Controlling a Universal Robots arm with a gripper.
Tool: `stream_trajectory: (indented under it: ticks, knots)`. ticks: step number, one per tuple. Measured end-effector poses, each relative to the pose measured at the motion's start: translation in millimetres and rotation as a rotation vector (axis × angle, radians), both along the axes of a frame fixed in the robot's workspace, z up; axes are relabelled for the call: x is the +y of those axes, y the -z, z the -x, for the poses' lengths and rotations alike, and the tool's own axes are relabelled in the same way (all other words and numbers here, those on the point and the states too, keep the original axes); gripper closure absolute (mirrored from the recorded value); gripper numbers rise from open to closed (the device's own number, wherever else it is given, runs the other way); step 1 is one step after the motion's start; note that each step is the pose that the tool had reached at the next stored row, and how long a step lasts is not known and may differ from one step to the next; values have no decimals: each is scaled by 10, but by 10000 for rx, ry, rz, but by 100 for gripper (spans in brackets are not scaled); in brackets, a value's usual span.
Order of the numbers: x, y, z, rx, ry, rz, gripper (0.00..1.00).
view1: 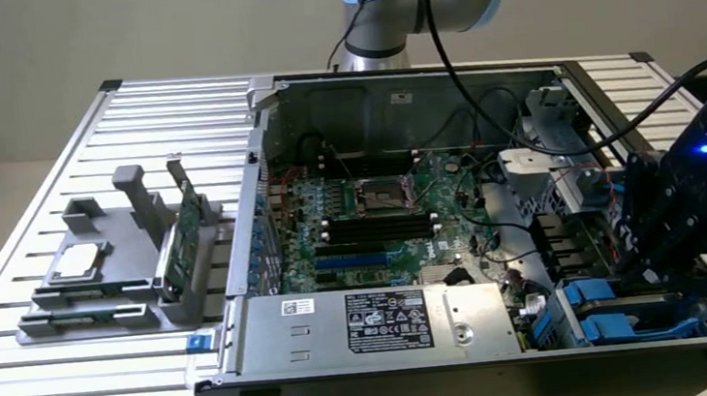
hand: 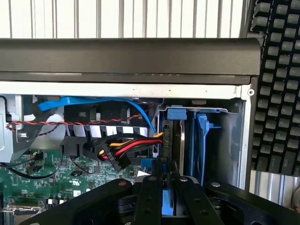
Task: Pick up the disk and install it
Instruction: 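Insert the second disk wire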
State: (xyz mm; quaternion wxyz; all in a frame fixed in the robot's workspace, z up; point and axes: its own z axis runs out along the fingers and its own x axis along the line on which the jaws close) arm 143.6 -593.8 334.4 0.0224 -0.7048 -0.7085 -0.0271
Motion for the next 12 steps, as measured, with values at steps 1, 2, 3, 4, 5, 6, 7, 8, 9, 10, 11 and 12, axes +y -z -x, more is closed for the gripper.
stream_trajectory:
  ticks: [1, 2, 3, 4, 5, 6, 7, 8, 9, 10, 11, 12]
  knots:
    - [-3, 2, 0, 0, 0, -12, 84]
    - [-6, 4, 0, 0, 0, -25, 84]
    - [-9, 4, 0, 0, 0, -33, 84]
    - [-12, 5, 0, 0, 0, -36, 84]
    - [-14, 6, 0, -1, 0, -40, 84]
    - [-17, 7, -1, -1, 0, -42, 82]
    - [-21, 5, -1, -1, -1, -43, 76]
    - [-24, -4, -1, 1, -1, -45, 76]
    - [-27, -19, -1, 2, 0, -50, 69]
    - [-32, -38, -1, 6, 0, -57, 69]
    - [-40, -57, -1, 8, -1, -63, 69]
    - [-49, -71, -1, 9, -2, -69, 69]
